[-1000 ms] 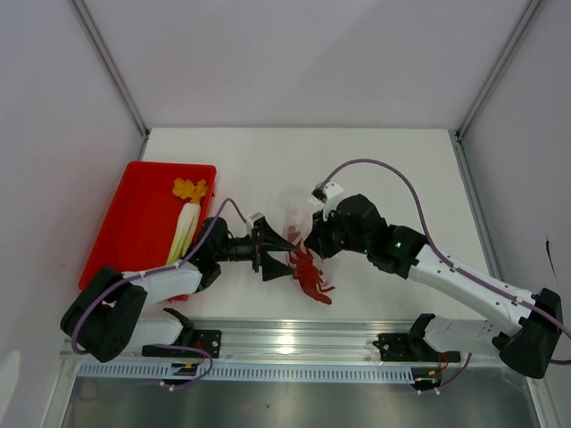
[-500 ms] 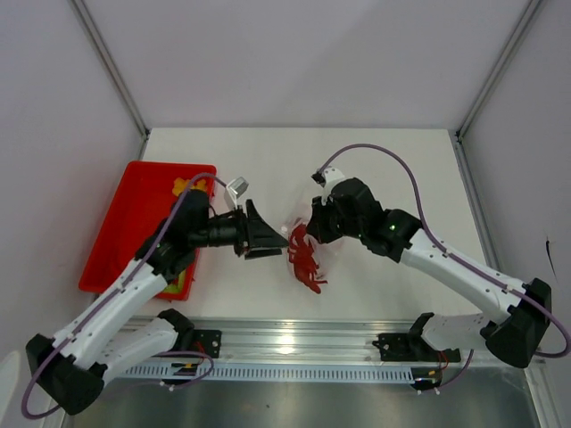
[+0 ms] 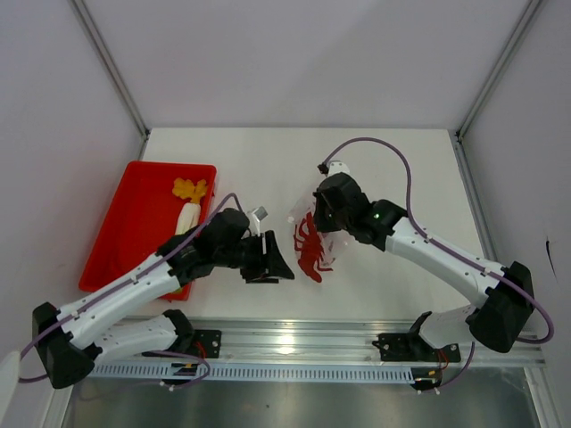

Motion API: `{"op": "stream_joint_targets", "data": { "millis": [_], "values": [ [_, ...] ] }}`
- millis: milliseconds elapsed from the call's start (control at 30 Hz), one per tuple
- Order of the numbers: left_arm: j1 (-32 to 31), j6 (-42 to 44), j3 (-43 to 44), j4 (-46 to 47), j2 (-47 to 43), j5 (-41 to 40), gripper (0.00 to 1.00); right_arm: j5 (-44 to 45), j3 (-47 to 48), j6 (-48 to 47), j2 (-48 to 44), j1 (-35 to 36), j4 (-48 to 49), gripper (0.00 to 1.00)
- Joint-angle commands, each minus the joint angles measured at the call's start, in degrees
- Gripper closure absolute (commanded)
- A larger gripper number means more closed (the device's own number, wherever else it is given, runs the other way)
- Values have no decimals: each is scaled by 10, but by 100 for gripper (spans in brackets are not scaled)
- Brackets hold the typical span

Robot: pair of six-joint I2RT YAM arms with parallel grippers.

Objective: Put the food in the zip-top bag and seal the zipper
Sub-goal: Place the fake lobster in the zipper food storage bag.

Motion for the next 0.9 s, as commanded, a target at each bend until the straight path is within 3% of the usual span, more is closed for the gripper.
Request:
{"op": "stream_joint_targets", "data": {
  "millis": [0, 233, 400, 633, 867],
  "values": [
    [-23, 16, 53, 1, 35, -57, 41, 52, 34, 55, -1, -7, -3, 100],
    [-35, -21, 17, 81, 65, -62, 47, 93, 39, 79, -5, -5, -18, 100],
    [-36, -22, 11, 114, 100, -82, 41, 118, 37, 121, -6, 6, -30, 100],
    [-41, -12, 10, 127, 141, -108, 41, 141, 42, 178, -11, 10, -46, 100],
    [-42, -1, 25, 128, 162, -148, 50, 149, 37, 223, -10, 15, -45, 100]
  ]
}}
